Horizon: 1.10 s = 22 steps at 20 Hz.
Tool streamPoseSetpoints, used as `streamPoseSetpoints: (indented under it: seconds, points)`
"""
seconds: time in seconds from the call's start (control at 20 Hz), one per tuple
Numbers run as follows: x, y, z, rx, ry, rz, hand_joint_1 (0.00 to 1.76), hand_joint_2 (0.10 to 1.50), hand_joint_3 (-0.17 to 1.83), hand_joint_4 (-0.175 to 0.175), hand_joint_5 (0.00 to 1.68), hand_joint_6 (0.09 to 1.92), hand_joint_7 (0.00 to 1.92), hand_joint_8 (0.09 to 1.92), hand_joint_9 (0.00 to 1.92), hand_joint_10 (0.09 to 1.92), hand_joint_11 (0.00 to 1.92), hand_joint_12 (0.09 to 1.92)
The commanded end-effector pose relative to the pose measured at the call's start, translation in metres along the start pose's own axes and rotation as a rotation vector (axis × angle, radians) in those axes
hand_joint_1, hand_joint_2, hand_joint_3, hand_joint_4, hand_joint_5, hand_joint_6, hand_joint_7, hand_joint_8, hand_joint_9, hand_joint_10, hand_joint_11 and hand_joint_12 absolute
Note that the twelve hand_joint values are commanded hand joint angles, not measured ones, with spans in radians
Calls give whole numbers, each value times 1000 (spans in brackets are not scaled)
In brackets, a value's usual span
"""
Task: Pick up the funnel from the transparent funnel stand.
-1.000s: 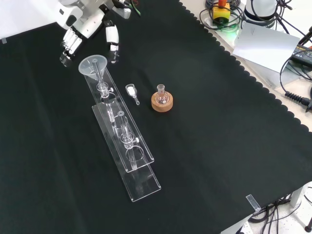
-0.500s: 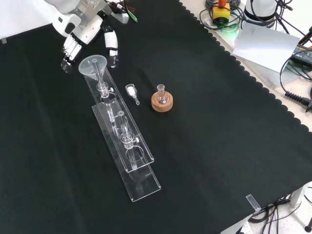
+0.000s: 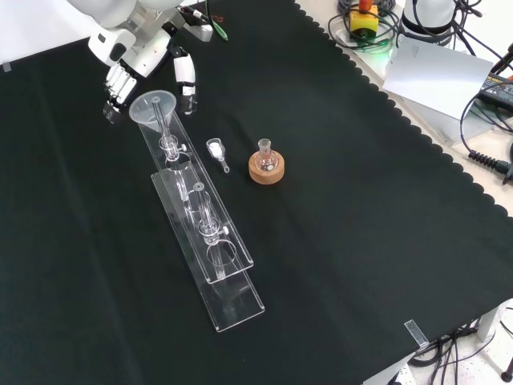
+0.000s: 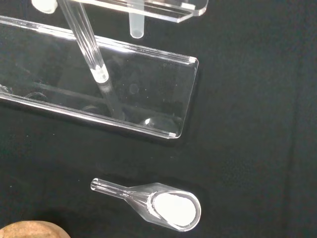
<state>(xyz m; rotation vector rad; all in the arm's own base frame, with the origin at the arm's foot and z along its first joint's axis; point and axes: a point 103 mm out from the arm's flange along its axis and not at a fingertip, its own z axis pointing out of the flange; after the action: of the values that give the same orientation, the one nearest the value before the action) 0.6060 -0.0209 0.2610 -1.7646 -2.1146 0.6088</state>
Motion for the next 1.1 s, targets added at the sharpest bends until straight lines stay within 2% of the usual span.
streamPoseSetpoints:
  seconds: [0.05, 0.35, 0.75, 0.9, 1.0, 1.1]
  points:
    - [1, 1, 0, 0, -17, 6, 445, 814, 117, -21, 0, 87, 0, 360, 238, 800, 210, 1457]
    - [3, 3, -1, 13, -69, 14, 514, 823, 118, -29, 18, 87, 36, 651, 406, 739, 205, 1456]
    - [9, 6, -6, 22, -127, 19, 602, 828, 133, -21, 167, 87, 200, 737, 526, 702, 206, 1441]
    - [10, 5, -9, 14, -147, 25, 626, 830, 154, -11, 431, 101, 353, 749, 609, 668, 210, 1421]
    - [11, 3, -12, -9, -168, 29, 641, 831, 168, -12, 551, 157, 443, 762, 669, 654, 216, 1407]
    - [13, 0, -15, -38, -193, 35, 661, 825, 197, -14, 638, 394, 538, 787, 743, 630, 237, 1388]
